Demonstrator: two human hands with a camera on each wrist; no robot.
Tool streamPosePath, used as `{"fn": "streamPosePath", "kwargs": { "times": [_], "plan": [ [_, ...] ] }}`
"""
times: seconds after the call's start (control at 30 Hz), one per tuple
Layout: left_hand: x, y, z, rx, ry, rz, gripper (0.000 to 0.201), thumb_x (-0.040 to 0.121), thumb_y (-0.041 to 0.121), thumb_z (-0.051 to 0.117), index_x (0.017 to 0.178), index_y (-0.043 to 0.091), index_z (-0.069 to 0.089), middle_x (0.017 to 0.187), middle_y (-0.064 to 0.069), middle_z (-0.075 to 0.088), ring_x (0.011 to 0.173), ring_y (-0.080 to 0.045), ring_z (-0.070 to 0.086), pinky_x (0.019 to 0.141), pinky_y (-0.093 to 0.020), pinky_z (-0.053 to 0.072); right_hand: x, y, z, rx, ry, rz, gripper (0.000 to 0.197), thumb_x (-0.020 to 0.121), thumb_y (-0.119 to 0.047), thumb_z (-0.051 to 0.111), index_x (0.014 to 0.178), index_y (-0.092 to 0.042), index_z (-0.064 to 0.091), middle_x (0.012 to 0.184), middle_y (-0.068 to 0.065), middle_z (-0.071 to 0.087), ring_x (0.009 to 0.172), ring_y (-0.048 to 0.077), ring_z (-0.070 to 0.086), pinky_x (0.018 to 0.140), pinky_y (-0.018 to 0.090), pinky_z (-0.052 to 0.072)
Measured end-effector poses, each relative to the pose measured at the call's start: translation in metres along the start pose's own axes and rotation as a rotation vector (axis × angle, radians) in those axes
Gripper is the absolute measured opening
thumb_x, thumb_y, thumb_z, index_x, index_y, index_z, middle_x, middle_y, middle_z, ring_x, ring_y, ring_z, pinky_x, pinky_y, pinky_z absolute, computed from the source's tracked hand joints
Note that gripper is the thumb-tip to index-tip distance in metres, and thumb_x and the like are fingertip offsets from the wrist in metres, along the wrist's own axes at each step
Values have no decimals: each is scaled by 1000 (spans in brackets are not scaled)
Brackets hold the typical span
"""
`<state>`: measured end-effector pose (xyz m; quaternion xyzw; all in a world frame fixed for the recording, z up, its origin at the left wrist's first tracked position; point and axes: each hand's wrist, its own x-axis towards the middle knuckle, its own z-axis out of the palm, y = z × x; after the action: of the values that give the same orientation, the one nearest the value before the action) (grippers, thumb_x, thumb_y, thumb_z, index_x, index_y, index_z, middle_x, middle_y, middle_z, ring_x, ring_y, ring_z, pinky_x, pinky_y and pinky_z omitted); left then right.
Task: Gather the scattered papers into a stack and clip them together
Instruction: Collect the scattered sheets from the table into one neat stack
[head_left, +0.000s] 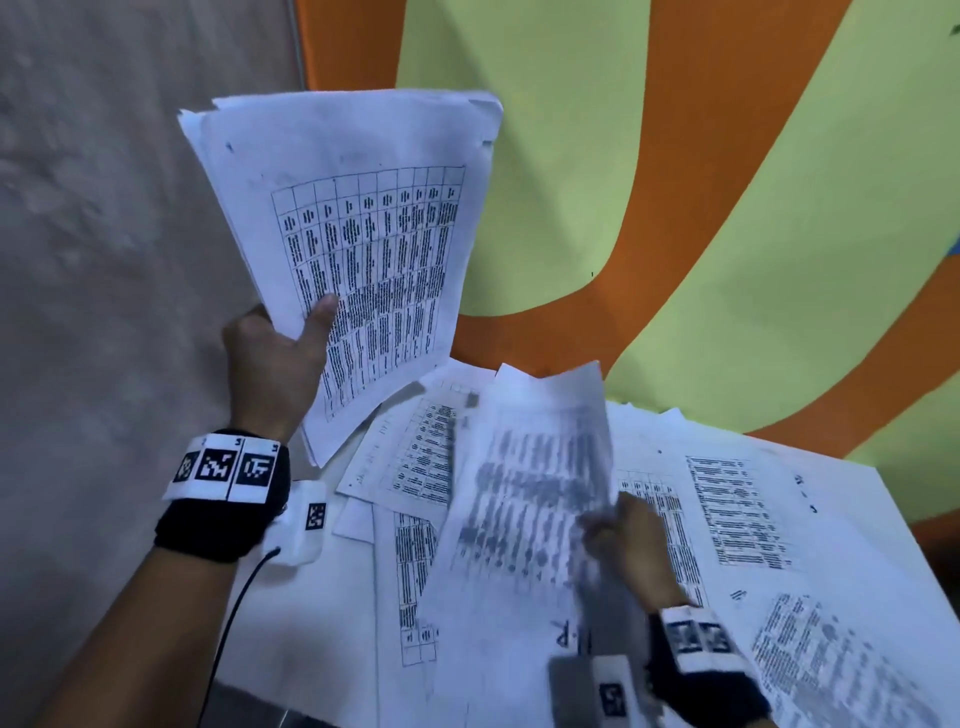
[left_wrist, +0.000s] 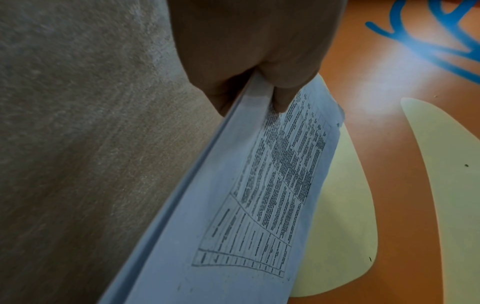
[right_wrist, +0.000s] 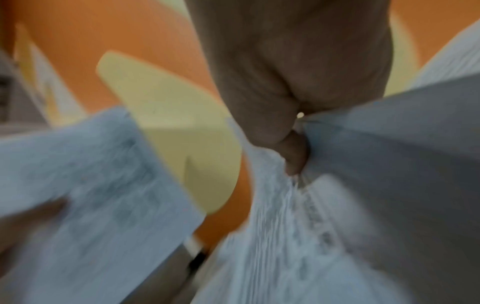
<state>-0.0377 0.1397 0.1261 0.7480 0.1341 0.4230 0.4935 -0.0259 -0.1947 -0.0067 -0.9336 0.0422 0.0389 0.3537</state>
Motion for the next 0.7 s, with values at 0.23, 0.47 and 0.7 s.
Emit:
{"fn": "streamPosePath", "kwargs": {
  "times": [0.23, 0.47, 0.7],
  "plan": [
    [10, -3, -6, -3, 46, -1, 52, 80, 52, 67, 75, 0, 64, 72, -12, 64, 65, -17, 56, 63, -49, 55, 71, -21, -89, -278, -252, -221, 45, 79, -22, 76, 50, -19, 41, 44, -8, 42, 37, -2, 36, 50, 26, 34],
    [11, 8, -7, 28, 57, 30, 24, 86, 32, 67, 86, 9, 68, 83, -3, 67, 76, -13, 62, 71, -27, 48, 120, -90, 12, -566, -343, -329, 28, 78, -22, 51, 103, -11, 59, 102, 17, 63, 94, 30, 64, 75, 31, 48],
    [21, 3, -17, 66, 82, 53, 27, 86, 30, 67, 95, 5, 71, 88, 1, 68, 82, -11, 66, 73, -20, 49, 132, -103, 76, -755, -392, -345, 56, 86, -19, 52, 140, -14, 38, 148, 9, 28, 135, 34, 30, 106, 55, 34]
  ]
}}
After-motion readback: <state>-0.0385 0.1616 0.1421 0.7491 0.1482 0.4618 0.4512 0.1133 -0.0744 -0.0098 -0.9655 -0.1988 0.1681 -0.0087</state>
